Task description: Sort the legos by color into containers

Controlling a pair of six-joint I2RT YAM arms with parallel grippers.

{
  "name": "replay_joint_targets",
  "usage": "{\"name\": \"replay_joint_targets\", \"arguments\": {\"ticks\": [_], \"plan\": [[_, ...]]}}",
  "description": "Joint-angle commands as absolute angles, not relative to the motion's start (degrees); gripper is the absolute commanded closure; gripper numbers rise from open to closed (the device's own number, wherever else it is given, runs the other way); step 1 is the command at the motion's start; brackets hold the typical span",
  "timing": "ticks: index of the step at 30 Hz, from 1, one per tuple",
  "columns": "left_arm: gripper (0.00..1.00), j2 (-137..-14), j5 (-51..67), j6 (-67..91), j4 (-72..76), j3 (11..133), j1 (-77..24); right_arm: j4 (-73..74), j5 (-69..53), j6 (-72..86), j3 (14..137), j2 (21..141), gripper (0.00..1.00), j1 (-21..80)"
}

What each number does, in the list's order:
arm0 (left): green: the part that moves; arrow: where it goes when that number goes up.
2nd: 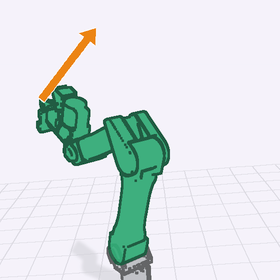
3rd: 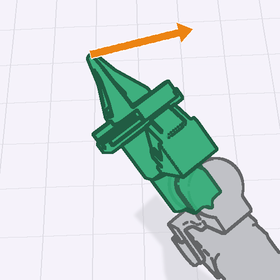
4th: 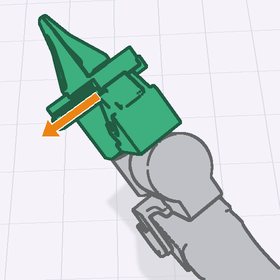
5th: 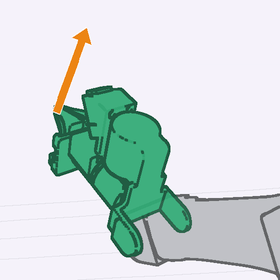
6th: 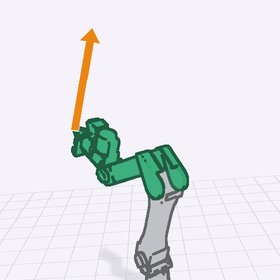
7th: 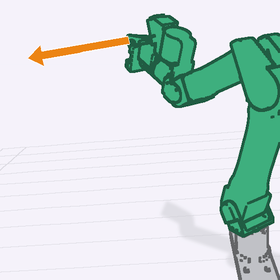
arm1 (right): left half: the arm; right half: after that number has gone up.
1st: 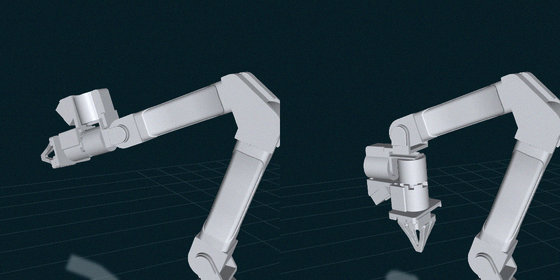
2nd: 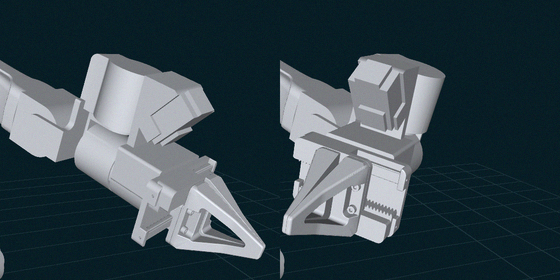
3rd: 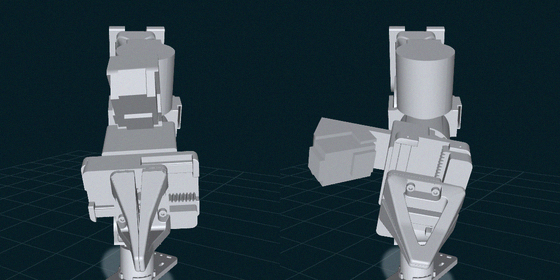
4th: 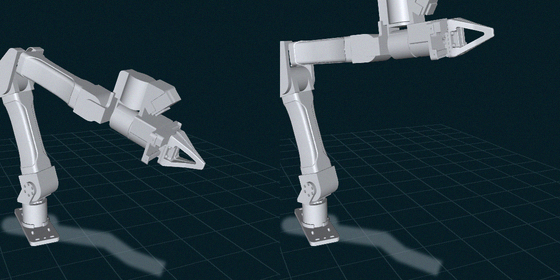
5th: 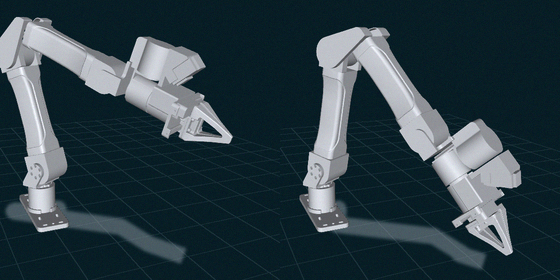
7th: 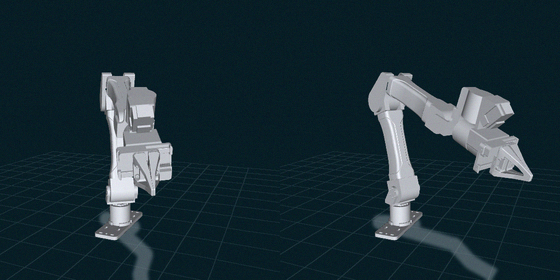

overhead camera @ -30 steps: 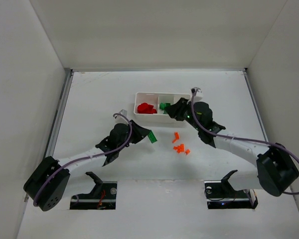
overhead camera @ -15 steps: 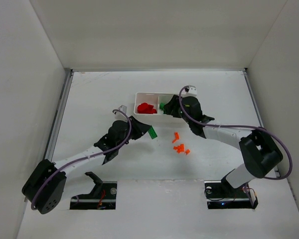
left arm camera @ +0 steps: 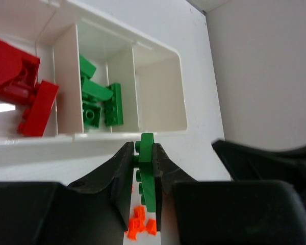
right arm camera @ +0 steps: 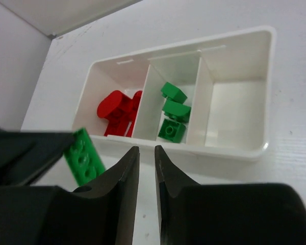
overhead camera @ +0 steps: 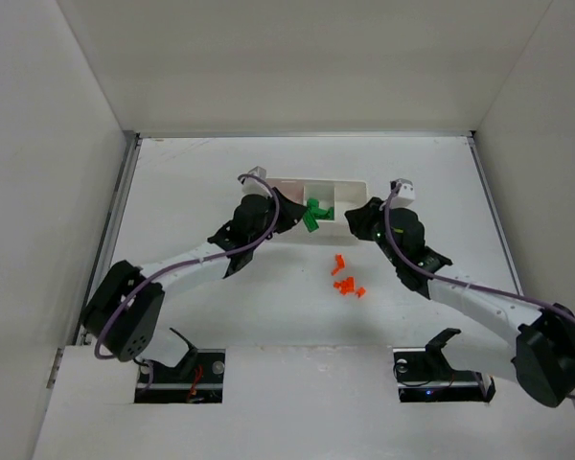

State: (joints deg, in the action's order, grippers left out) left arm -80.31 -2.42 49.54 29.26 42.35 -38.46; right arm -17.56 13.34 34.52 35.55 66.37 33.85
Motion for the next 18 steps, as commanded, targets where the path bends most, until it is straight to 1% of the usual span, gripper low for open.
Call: {"name": "replay_joint_targets", "arguments": {"ticks": [1,5,10,12,13,15,18], "plan": [[0.92,-85.1,-5.8,45.8,32.6,48.9,-37.6,-15.4,16.2,34.1,33.5,61.7,0.76,33.0],[0.92,-92.3,-7.2,43.3,32.4,54.8,-37.2,-15.0,17.0,34.1,30.7,57.9,0.73,33.0],[0.9,-100.0,-7.4,39.5,30.2,63.0,-36.8,-15.7,17.2,34.0,28.8,57.4,0.7,33.2],[0.89,-102.2,-7.6,38.0,28.7,65.6,-37.1,-15.7,17.6,33.9,28.7,57.5,0.66,33.2],[0.88,-102.9,-7.6,37.4,28.2,66.4,-37.2,-15.7,17.9,33.7,28.7,57.5,0.63,33.2],[0.8,-103.8,-7.8,36.2,27.4,67.5,-37.5,-15.5,18.5,33.1,28.9,57.6,0.57,33.2],[0.67,-103.6,-8.5,35.5,27.3,67.5,-37.6,-14.8,19.8,32.0,29.5,58.3,0.54,33.9]]}}
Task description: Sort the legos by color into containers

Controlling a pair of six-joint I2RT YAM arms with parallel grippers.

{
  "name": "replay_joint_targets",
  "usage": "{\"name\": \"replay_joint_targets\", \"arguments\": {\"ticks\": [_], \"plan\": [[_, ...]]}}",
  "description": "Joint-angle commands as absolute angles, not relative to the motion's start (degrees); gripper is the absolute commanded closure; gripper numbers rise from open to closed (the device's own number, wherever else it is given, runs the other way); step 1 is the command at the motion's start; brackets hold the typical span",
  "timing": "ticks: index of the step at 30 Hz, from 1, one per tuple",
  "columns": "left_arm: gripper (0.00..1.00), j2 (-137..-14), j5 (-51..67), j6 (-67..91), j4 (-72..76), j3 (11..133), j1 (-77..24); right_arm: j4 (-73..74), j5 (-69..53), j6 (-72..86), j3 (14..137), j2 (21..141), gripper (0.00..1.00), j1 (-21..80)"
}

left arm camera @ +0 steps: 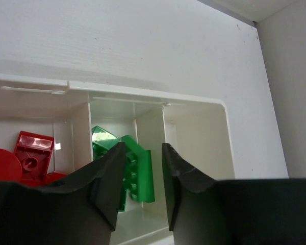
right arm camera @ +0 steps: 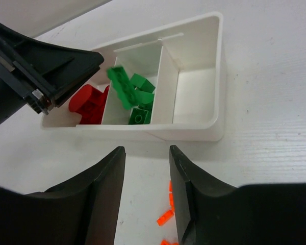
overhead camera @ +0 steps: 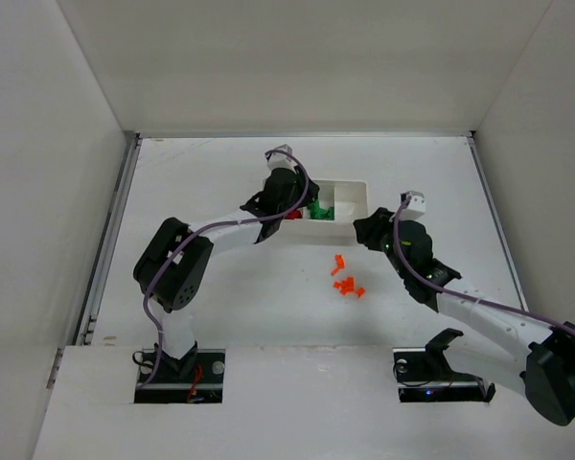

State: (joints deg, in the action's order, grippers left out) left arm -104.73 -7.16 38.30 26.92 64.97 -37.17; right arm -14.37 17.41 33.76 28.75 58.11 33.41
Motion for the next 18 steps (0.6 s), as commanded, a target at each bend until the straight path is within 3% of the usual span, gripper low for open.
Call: {"name": "replay_joint_targets", "arguments": {"ticks": [1,5,6,11,14,18], "plan": [[0.63,-103.2,-8.7,35.2,27.3,67.3,-37.6,-14.5,20.2,31.9,29.8,58.7,0.53,34.3],[0.53,-100.0,-9.2,34.0,27.0,65.6,-37.9,-13.5,21.9,31.6,30.6,60.8,0.53,35.5],[0.53,-98.8,-9.4,33.7,26.9,64.6,-38.3,-13.1,22.3,31.6,30.6,61.2,0.57,35.7],[0.66,-91.0,-9.6,32.3,27.4,56.4,-42.0,-7.7,25.9,33.6,29.6,61.3,0.77,39.2],[0.68,-86.1,-10.7,31.9,28.0,49.9,-45.2,-5.0,25.8,33.9,29.6,63.4,0.73,41.5],[0.69,-80.5,-12.1,32.9,28.6,41.3,-48.0,-4.6,24.5,34.3,30.8,68.6,0.54,43.9]]}}
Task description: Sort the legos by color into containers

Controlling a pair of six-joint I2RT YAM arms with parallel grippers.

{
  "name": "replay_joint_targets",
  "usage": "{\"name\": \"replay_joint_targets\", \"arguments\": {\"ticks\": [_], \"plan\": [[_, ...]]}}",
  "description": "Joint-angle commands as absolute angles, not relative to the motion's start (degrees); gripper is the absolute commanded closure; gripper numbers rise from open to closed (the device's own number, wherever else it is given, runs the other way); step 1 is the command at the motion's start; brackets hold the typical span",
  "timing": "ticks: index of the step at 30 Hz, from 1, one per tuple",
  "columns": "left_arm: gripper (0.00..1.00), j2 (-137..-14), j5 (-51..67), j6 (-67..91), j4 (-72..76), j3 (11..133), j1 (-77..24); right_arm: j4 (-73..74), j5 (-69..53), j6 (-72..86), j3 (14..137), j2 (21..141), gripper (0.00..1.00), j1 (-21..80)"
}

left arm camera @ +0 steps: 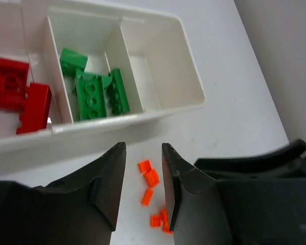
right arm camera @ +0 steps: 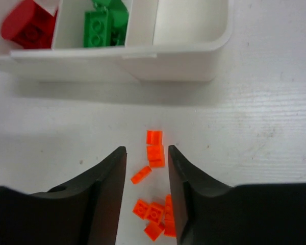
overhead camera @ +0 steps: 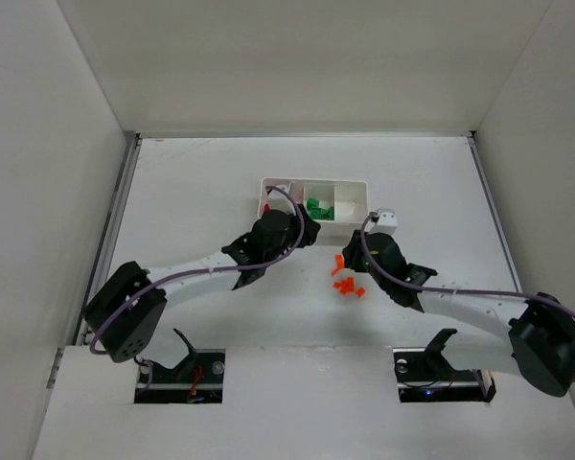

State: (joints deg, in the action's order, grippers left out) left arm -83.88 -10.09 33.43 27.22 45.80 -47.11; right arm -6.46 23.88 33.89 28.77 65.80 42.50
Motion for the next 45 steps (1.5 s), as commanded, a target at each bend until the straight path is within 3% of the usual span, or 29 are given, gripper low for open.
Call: {"name": "replay_joint_targets", "arguments": {"ticks": [1,9,21,27,35,45], "plan": [[0.69,-79.3,-12.0,33.7,28.7,39.4,-48.6,-4.4,24.3,34.4,31.4,70.0,0.53,44.1],[0.68,-73.0,-11.7,36.5,31.2,29.2,-52.1,-2.8,17.4,33.4,36.6,78.3,0.51,42.4],[0.67,-73.7,-5.2,38.7,38.6,23.4,-50.7,3.7,22.4,33.7,42.0,85.5,0.51,42.6],[0.67,-73.8,-4.9,38.7,39.5,22.3,-50.9,4.4,23.2,33.8,43.5,88.6,0.59,43.0],[0.63,-75.1,-4.9,37.7,38.9,23.4,-52.2,4.7,23.4,34.4,43.1,87.7,0.79,43.5],[0.57,-80.5,-5.4,35.3,36.2,28.6,-56.3,4.9,19.5,33.3,42.9,75.9,0.8,43.6]]}}
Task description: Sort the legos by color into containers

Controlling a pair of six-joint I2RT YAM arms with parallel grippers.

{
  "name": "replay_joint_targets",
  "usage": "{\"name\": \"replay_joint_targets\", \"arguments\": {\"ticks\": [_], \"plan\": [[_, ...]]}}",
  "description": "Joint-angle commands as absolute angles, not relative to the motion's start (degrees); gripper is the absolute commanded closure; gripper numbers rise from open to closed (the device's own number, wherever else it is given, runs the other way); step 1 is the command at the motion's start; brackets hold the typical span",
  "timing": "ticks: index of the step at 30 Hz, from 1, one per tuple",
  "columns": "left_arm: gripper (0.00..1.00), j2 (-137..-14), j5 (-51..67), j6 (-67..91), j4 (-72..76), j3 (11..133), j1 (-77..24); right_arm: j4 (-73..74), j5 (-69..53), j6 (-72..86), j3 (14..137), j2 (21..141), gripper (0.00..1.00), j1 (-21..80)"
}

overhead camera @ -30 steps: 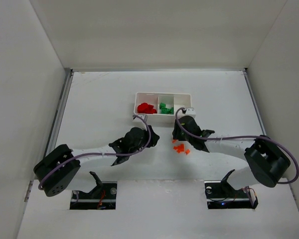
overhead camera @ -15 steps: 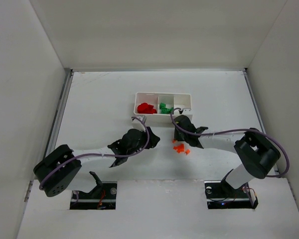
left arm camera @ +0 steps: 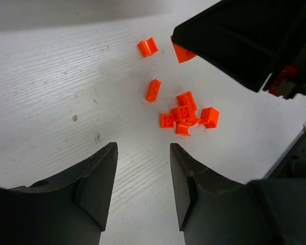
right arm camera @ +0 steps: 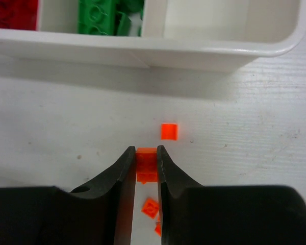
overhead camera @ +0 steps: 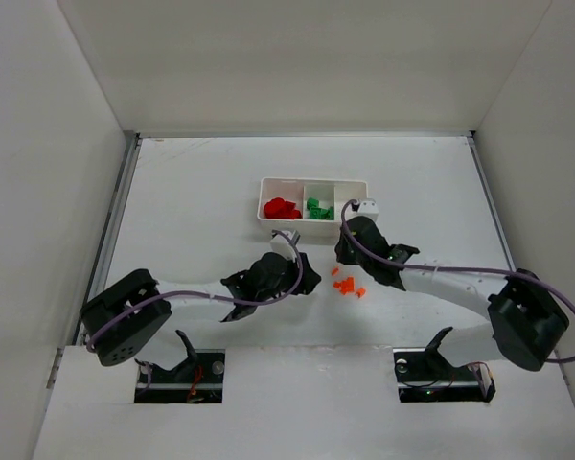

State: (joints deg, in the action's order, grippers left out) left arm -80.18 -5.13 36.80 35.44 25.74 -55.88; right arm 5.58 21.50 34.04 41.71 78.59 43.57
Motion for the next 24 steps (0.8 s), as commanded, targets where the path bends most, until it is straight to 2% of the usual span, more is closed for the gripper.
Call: {"name": "replay_joint_targets", "arguments": {"ticks": [1,10,24], "plan": [[0.57,-80.9,-5.4,35.3,35.9,29.0,-56.4,4.7,18.7,33.0,43.2,75.4,0.8,43.0],[0.57,-85.7,-6.1,35.1,35.0,32.1,-57.3,1.7,16.1,28.8,49.8,77.4,0.8,37.1],[0.57,-90.7,-7.0,32.9,32.5,37.0,-58.0,-1.3,19.9,24.4,57.7,85.2,0.8,31.2]]}}
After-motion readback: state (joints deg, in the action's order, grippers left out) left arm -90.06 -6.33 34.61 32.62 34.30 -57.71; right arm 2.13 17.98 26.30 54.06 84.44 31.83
